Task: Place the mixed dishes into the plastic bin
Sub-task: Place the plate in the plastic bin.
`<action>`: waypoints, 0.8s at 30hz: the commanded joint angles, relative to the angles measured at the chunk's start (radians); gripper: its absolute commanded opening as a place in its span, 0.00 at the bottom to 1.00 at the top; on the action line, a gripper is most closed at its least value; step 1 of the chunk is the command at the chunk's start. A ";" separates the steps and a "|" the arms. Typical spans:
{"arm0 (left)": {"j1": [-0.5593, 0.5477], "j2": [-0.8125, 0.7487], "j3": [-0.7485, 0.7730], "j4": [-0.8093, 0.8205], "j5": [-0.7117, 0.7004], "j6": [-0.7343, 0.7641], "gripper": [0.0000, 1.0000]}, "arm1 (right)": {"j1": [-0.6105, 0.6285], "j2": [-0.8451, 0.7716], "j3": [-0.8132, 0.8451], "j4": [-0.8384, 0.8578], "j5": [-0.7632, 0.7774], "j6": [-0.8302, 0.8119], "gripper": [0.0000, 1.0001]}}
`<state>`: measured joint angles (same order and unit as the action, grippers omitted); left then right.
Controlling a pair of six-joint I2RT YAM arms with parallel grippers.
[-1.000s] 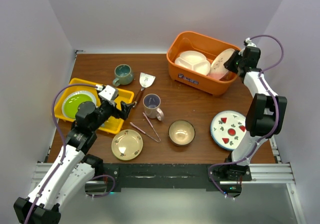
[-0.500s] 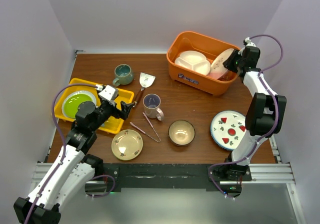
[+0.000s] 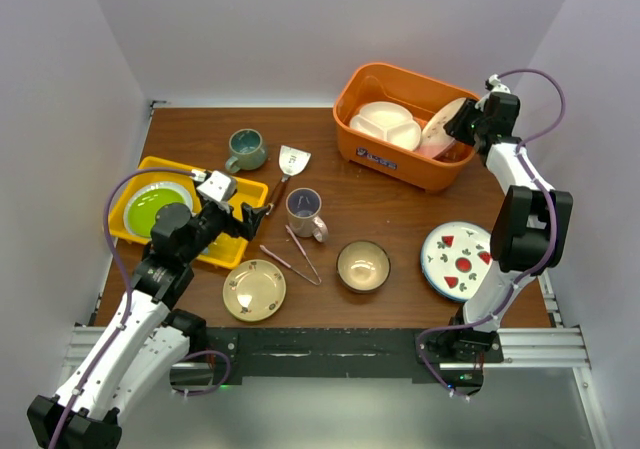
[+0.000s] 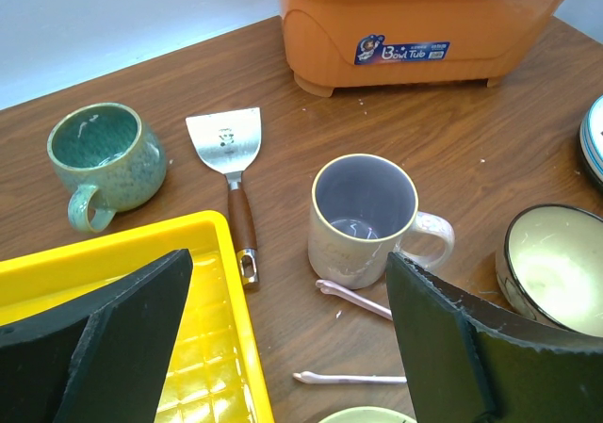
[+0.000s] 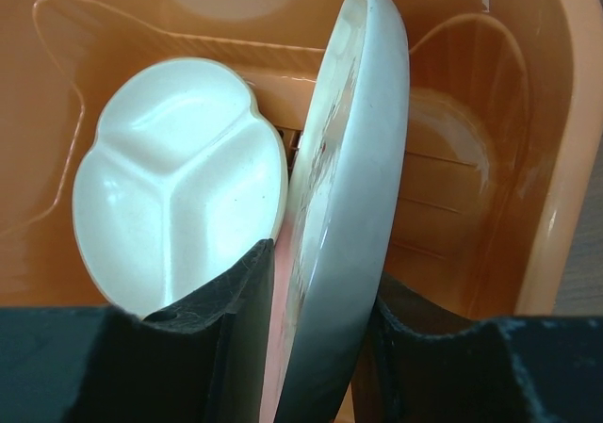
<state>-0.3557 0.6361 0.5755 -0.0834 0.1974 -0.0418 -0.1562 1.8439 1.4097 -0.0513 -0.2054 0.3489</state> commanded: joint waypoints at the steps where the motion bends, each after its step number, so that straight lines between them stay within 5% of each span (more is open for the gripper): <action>1: 0.000 0.000 -0.005 0.048 0.005 0.000 0.89 | -0.003 0.008 0.029 0.001 -0.006 -0.036 0.38; 24: 0.000 0.005 -0.005 0.047 0.005 0.000 0.89 | -0.005 0.026 0.054 -0.036 -0.017 -0.100 0.51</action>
<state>-0.3557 0.6418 0.5755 -0.0837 0.1974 -0.0418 -0.1513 1.8545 1.4288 -0.0578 -0.2352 0.3092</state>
